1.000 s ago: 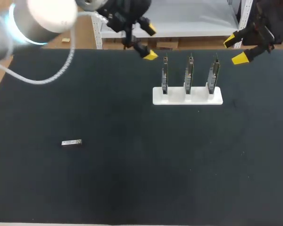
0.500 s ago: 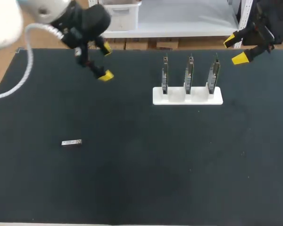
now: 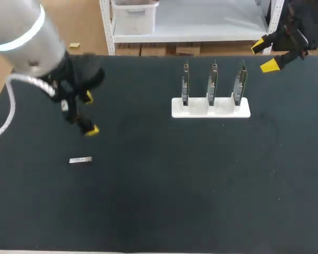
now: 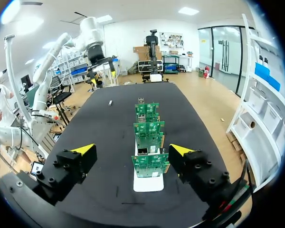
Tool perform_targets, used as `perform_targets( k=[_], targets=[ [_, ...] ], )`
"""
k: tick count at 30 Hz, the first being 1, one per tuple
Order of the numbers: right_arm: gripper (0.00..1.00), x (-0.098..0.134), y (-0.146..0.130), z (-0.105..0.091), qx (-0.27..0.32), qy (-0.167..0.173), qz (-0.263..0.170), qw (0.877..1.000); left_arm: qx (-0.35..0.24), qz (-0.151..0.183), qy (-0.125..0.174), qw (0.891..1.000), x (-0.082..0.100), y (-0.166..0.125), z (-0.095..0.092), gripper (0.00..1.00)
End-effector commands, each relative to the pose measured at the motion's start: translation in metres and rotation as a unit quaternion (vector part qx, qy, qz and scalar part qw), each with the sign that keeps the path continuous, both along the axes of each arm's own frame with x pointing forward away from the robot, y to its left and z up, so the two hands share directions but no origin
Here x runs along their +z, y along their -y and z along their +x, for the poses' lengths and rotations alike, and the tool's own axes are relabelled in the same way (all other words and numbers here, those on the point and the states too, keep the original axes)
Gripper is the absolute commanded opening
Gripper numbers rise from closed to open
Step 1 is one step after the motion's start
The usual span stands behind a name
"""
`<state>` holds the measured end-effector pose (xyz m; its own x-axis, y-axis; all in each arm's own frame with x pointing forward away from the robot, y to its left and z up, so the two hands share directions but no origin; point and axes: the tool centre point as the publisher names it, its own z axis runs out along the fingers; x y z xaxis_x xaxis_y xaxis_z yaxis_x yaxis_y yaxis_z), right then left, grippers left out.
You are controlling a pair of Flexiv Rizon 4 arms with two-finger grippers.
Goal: Pick up the optical module with the left hand, and insert it into the network port with the right hand.
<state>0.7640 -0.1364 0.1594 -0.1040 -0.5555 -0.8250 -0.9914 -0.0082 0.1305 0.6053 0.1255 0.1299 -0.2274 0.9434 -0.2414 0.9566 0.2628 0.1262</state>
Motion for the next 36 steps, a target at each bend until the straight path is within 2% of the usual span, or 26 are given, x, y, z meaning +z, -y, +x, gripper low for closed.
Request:
perform_targets(
  k=[1, 12, 16, 25, 36],
  targets=[
    [1.00, 0.000, 0.000, -0.001, -0.001, 0.001, 0.000, 1.000, 0.020, 0.034, 0.026, 0.999, -0.005, -0.004, -0.010, 1.00],
    [1.00, 0.000, 0.000, -0.001, -0.001, 0.001, 0.000, 1.000, 0.031, 0.062, -0.026, 0.997, -0.039, -0.039, -0.034, 1.00],
    [1.00, 0.000, 0.000, -0.001, -0.001, 0.001, 0.000, 1.000, 0.023, 0.065, -0.039, 0.997, -0.048, -0.048, -0.036, 1.00],
    [1.00, 0.000, 0.000, -0.001, -0.001, 0.001, 0.000, 1.000, -0.018, 0.102, -0.069, 0.992, -0.074, -0.059, -0.035, 1.00],
    [1.00, 0.000, 0.000, -0.001, -0.001, 0.001, 0.000, 1.000, -0.041, 0.087, -0.088, 0.992, -0.105, -0.058, -0.033, 1.00]
  ],
)
